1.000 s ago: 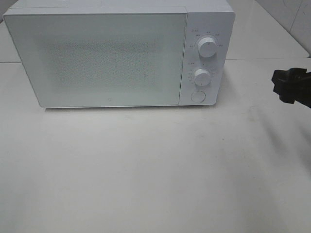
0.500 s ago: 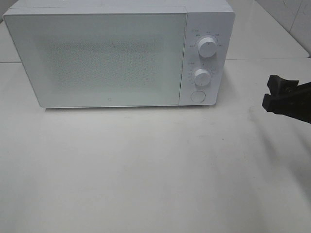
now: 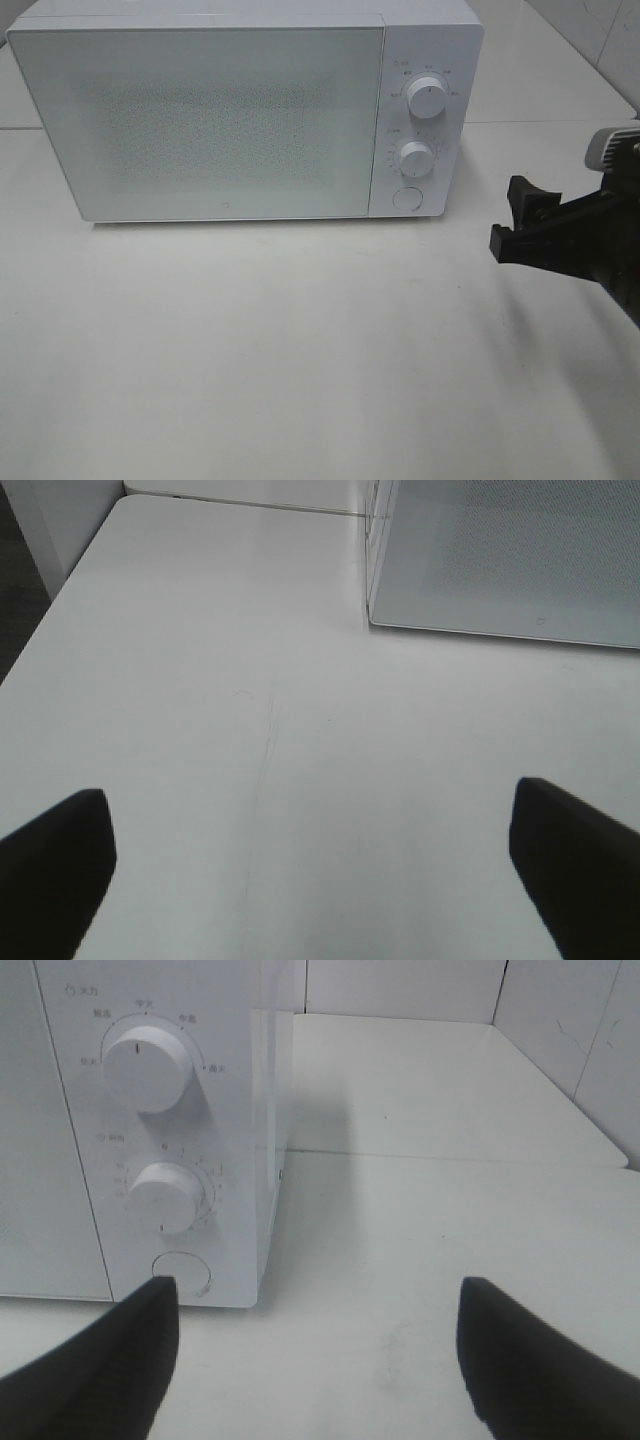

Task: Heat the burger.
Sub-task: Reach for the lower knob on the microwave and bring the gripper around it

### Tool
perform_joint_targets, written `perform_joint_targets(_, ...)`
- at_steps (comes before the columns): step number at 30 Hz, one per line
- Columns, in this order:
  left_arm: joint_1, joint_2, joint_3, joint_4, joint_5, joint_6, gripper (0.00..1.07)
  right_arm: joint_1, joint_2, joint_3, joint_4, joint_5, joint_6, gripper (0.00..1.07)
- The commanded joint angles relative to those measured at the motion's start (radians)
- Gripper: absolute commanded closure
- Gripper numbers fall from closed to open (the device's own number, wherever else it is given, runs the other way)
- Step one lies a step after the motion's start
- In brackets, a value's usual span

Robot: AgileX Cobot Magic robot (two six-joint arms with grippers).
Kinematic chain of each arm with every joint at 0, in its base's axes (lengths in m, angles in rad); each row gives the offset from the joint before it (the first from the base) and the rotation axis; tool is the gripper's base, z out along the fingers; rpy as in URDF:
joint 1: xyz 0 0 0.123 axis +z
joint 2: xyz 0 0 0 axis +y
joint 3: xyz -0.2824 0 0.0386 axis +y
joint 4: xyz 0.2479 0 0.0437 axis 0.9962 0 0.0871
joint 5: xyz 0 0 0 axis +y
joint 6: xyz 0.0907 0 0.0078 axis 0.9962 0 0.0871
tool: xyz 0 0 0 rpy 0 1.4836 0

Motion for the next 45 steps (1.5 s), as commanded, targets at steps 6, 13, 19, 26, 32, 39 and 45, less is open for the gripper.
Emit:
perform_joint_targets(6, 0.0, -0.023, 0.002, -0.004, -0.014, -0.005, 0.06, 0.111, 0.165, -0.094, 0.123, -0.075, -0.015, 0.32)
perform_joint_targets(13, 0.0, -0.023, 0.002, -0.004, -0.014, -0.005, 0.06, 0.134, 0.252, -0.173, 0.14, -0.075, -0.015, 0.3)
perform_joint_targets(19, 0.0, -0.023, 0.002, -0.004, -0.014, -0.005, 0.06, 0.134, 0.306, -0.25, 0.136, -0.071, -0.013, 0.29)
perform_joint_targets(26, 0.0, -0.023, 0.002, -0.004, -0.014, -0.005, 0.06, 0.131, 0.351, -0.299, 0.133, -0.092, -0.007, 0.3)
perform_joint_targets(32, 0.0, -0.023, 0.002, -0.004, -0.014, -0.005, 0.06, 0.103, 0.422, -0.354, 0.123, -0.097, 0.007, 0.31)
perform_joint_targets(39, 0.0, -0.023, 0.002, -0.004, -0.014, -0.005, 0.06, 0.07, 0.468, -0.407, 0.08, -0.093, 0.016, 0.31)
perform_joint_targets(45, 0.0, -0.023, 0.002, -0.004, -0.014, -0.005, 0.06, 0.03, 0.491, -0.438, 0.064, -0.088, 0.053, 0.31)
